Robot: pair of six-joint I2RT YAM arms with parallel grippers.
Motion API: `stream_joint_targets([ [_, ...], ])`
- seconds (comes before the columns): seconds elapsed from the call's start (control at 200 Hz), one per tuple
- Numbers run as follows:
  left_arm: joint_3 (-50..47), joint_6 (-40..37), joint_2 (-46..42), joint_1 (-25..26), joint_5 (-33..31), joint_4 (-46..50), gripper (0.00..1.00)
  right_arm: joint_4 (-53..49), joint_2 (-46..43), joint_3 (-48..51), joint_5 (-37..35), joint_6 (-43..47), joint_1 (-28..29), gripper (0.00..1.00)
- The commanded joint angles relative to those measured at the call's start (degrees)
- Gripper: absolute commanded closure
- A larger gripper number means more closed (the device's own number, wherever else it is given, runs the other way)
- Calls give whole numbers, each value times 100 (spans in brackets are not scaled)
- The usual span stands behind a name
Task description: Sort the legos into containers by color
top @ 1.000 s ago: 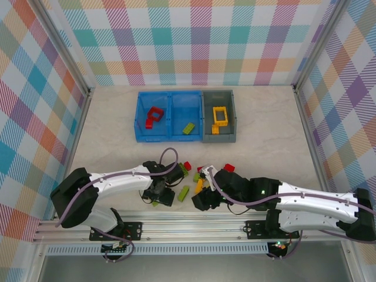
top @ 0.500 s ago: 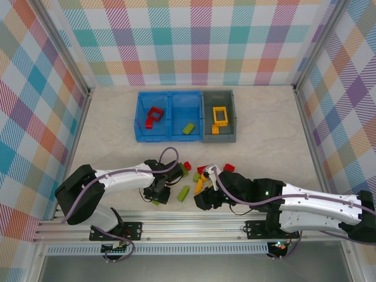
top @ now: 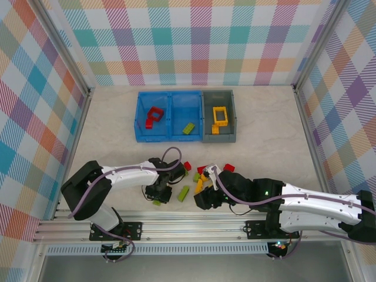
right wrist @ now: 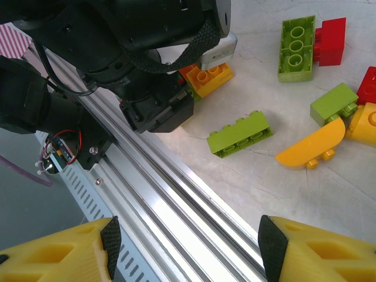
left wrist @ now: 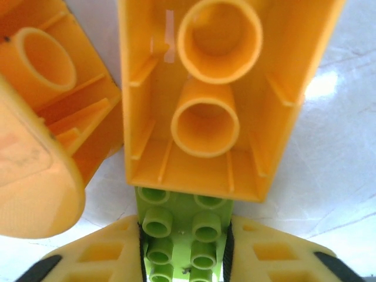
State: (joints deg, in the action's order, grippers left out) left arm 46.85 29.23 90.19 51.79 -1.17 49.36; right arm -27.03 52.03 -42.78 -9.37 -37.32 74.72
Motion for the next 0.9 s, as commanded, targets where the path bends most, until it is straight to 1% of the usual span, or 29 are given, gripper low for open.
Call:
stream_joint_targets([
  [0.0,-296,-32,389,-51,77,-804,75,5,-43,26,-139,-76,50,35],
  [0.08,-149,-58,248,-53,-14,-630,78,-21,-57,-8,-175,-65,52,35],
  [0.185,273,-55,-184,-55,-172,-76,79,-154,-93,-133,-367,-21,43,36],
  [0.285,938,-32,-673,-55,-376,611,79,-358,-207,-327,-843,-12,34,37],
  [0.345,1442,-49,-823,-68,-425,966,78,-438,-270,-453,-1187,4,2,37],
  [0.41,1971,-100,-869,-102,-395,1219,78,-521,-324,-612,-1506,23,-118,37],
  [0.47,2424,-172,-807,-178,-352,1340,77,-527,-340,-762,-1549,82,-430,38],
  [0.605,3367,-469,-329,-591,-302,1392,77,-491,-131,-1105,-1252,187,-1348,39],
  [0.755,4765,-867,722,-1068,-303,1247,77,289,244,-1166,-340,405,-2334,39],
  [0.81,5341,-956,1271,-1206,-394,1289,77,682,408,-1166,-15,476,-2562,39],
  [0.895,6172,-1040,2054,-1380,-672,1287,77,1342,537,-1113,119,618,-2678,38],
])
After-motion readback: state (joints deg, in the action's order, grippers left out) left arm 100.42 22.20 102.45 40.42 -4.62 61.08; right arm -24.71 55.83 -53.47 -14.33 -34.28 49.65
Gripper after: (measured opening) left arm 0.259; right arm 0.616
